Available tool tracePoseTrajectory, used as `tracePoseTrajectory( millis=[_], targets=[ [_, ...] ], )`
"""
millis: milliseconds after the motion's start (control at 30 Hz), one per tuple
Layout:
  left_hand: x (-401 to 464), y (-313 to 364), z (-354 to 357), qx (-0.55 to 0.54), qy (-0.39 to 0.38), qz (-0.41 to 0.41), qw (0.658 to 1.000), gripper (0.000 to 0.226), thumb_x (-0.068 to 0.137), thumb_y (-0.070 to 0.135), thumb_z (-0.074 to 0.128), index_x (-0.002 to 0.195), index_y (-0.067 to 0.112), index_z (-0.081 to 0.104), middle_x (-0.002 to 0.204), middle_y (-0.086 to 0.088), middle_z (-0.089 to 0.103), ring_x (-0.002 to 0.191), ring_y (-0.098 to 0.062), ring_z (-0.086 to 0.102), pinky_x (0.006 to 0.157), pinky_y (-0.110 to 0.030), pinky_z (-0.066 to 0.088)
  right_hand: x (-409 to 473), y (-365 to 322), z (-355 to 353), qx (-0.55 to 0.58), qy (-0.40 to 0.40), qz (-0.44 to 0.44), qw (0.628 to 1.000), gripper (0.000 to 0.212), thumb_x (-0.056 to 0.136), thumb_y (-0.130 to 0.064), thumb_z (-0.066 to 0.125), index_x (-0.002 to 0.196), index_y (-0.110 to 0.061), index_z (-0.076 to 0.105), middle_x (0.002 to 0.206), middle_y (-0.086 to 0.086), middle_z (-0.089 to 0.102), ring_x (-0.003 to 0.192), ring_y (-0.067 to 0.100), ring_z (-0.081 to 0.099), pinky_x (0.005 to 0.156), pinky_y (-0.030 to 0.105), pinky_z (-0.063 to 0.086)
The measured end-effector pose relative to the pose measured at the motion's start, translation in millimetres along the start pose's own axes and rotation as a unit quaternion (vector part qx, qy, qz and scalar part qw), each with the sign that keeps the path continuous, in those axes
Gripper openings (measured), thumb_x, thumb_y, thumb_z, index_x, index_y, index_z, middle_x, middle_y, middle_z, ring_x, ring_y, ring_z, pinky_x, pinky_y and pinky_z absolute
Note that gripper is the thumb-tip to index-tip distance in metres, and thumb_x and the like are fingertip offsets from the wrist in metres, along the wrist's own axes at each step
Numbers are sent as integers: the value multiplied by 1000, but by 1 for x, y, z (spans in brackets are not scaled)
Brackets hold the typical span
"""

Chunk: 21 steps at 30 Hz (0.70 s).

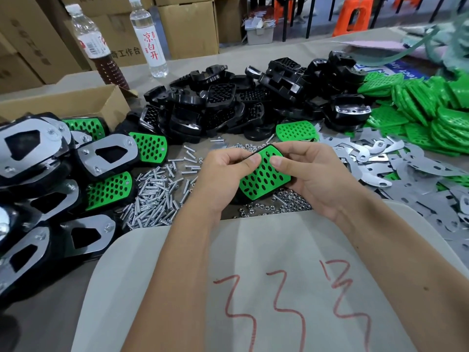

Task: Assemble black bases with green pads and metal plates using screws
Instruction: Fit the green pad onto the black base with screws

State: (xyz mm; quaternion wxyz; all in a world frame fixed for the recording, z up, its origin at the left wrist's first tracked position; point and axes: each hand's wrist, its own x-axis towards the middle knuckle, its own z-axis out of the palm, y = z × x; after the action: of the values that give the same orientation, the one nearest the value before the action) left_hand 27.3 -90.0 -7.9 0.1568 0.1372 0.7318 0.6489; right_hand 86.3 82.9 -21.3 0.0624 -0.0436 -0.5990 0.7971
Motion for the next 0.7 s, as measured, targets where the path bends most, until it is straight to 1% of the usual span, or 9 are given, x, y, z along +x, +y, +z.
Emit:
tracePoseTrajectory(
  millis=[100, 200, 267, 333, 400, 467, 533, 633, 700],
  targets=[
    [1, 3, -8, 44, -24, 27, 998, 15, 100, 16, 68, 93, 9, 80, 92, -16, 78, 83, -24, 71, 83, -44, 58, -1, -1, 1, -5, -24, -19, 1000, 19, 79, -14, 76, 97, -14, 82, 100, 14, 77, 95, 25, 73, 88, 38, 61],
    [-3, 4, -5, -27, -33, 17, 999, 17, 99, 11, 67, 86, 9, 78, 81, -10, 76, 72, -20, 69, 68, -36, 60, -1, -4, 4, 9, -55, -28, 998, 18, 94, -16, 69, 109, -9, 76, 103, 13, 76, 98, 24, 71, 89, 39, 60],
    [-5, 4, 3, -96, -23, 3, 995, 18, 99, 10, 66, 85, 6, 77, 76, -9, 74, 67, -20, 68, 60, -32, 58, 0, -4, 10, 39, -56, -25, 997, 27, 100, -25, 58, 109, -8, 76, 104, 12, 76, 98, 23, 72, 86, 37, 61],
    [-5, 4, 11, -149, -16, -2, 989, 16, 99, 8, 64, 88, 2, 74, 75, -9, 74, 64, -18, 69, 57, -29, 58, 0, -4, 15, 76, -27, -20, 997, 38, 102, -38, 56, 104, -7, 78, 104, 14, 77, 97, 24, 74, 82, 37, 61],
    [-4, 4, 15, -171, -10, 4, 985, 15, 100, 7, 63, 90, 1, 73, 75, -8, 74, 63, -17, 69, 55, -28, 58, 0, -5, 16, 110, 2, -5, 994, 46, 96, -47, 57, 102, -7, 79, 107, 17, 76, 99, 27, 74, 87, 43, 61],
    [-2, 3, 14, -147, 8, 17, 989, 15, 99, 6, 64, 86, 4, 72, 73, -7, 72, 63, -17, 67, 55, -28, 58, 1, -4, 12, 125, 6, 17, 992, 45, 97, -42, 56, 104, -2, 77, 111, 20, 75, 101, 29, 73, 89, 46, 61],
    [-1, 1, 10, -132, 12, 23, 991, 16, 98, 4, 65, 83, 5, 71, 72, -7, 70, 62, -17, 65, 56, -28, 57, 1, -5, 8, 110, -11, 28, 993, 39, 101, -30, 55, 108, 2, 75, 114, 23, 74, 102, 30, 73, 85, 42, 62],
    [-3, 3, 4, -178, -33, 12, 983, 17, 95, 5, 66, 79, 7, 73, 75, -9, 72, 64, -19, 68, 60, -32, 60, 0, -5, 5, 121, -47, 21, 991, 36, 98, -25, 54, 109, 2, 75, 114, 22, 74, 102, 29, 73, 82, 41, 62],
    [-4, 4, 4, -188, -41, 14, 981, 19, 95, 6, 66, 78, 9, 74, 77, -11, 73, 67, -21, 68, 62, -33, 60, 0, -6, 6, 122, -52, 11, 991, 35, 98, -24, 53, 109, 1, 75, 111, 20, 76, 99, 28, 74, 79, 40, 62]
  ],
)
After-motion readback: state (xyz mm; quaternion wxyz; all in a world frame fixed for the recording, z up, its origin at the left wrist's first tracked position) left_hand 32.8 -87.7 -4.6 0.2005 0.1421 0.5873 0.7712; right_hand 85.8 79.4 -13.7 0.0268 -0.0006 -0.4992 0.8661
